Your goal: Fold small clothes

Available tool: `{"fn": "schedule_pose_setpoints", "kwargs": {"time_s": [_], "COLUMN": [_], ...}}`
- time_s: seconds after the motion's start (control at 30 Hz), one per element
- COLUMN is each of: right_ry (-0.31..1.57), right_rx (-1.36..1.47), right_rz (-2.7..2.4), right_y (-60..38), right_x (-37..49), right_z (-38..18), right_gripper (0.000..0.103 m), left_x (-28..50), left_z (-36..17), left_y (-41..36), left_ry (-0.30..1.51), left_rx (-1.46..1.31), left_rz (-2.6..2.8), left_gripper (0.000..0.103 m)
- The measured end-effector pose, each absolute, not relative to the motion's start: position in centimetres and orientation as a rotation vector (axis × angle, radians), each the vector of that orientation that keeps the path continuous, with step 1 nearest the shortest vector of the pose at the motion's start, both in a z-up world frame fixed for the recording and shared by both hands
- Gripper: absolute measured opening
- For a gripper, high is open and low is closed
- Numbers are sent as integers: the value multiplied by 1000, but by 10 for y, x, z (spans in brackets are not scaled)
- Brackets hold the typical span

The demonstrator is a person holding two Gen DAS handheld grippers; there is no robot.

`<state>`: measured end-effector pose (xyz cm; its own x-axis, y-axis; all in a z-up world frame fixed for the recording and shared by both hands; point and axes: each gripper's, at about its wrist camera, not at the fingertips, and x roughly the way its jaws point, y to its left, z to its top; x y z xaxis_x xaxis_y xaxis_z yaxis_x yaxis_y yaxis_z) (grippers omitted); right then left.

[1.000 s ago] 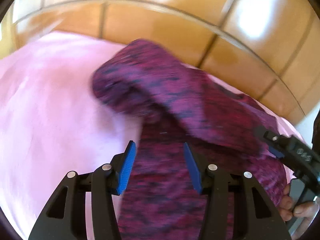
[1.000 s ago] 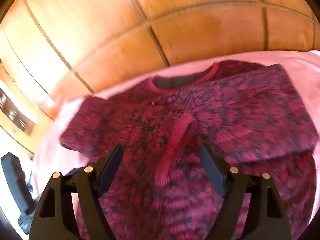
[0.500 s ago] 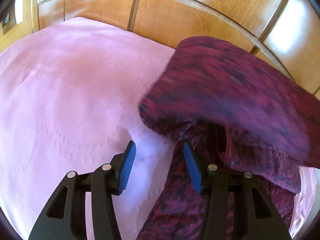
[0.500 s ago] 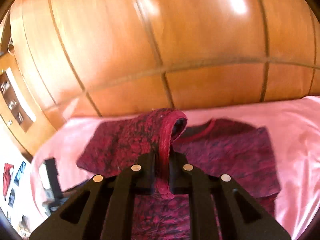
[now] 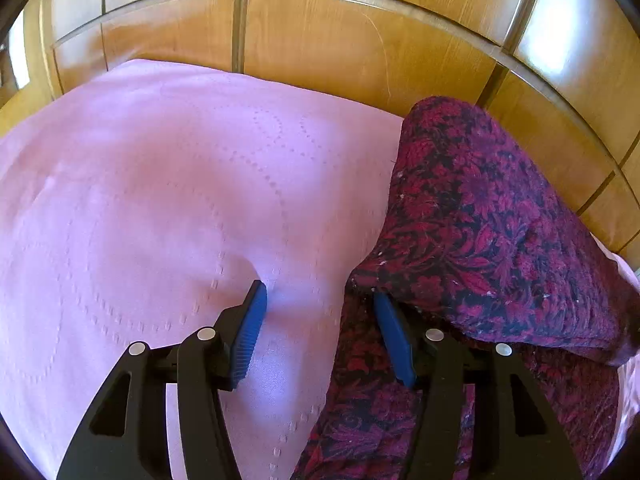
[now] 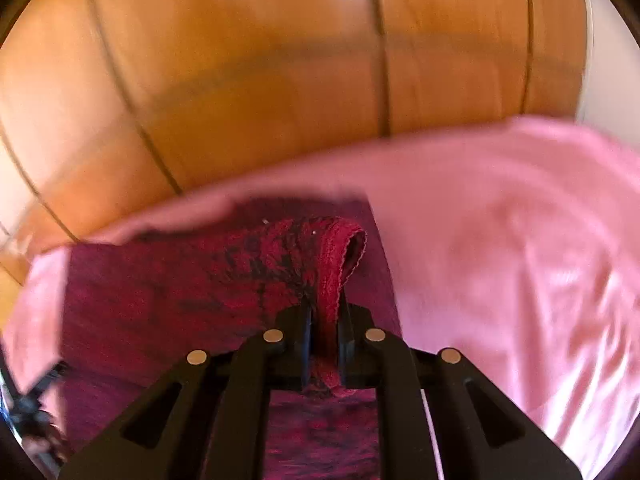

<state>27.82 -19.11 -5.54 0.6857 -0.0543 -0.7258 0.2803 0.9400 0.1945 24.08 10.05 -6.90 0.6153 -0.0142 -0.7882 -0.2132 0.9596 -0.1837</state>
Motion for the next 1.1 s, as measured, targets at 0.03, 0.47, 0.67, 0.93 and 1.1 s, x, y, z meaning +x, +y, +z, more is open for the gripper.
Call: {"fn": "schedule_pose_setpoints", "kwargs": {"time_s": [0.03,0.47,0.67,0.93,1.1], "right_ry": [788,714,656,738,728], "right_rx": [302,446,364,240,247], "right_rz": [-185,-91,-26,-15,-5], "right_y": [-192,-231,-198,-159,-161], "right_x": [276,243,228,258,260], "right_z": [-60,-32,-6,-39,-46], "right_gripper": [9,41,41,44,49], "left_x": [241,217,260,326,358], "left_z": [-70,-35,-35,-51,-61], "left_y": [100,149,174,157,141], "left_ry": [905,868,892,978,1016], "left_rx": [-267,-536,-714,-783,-833], "left_rz": [116,-82,-139,-259,-352], "left_gripper": [56,55,55,55,61]}}
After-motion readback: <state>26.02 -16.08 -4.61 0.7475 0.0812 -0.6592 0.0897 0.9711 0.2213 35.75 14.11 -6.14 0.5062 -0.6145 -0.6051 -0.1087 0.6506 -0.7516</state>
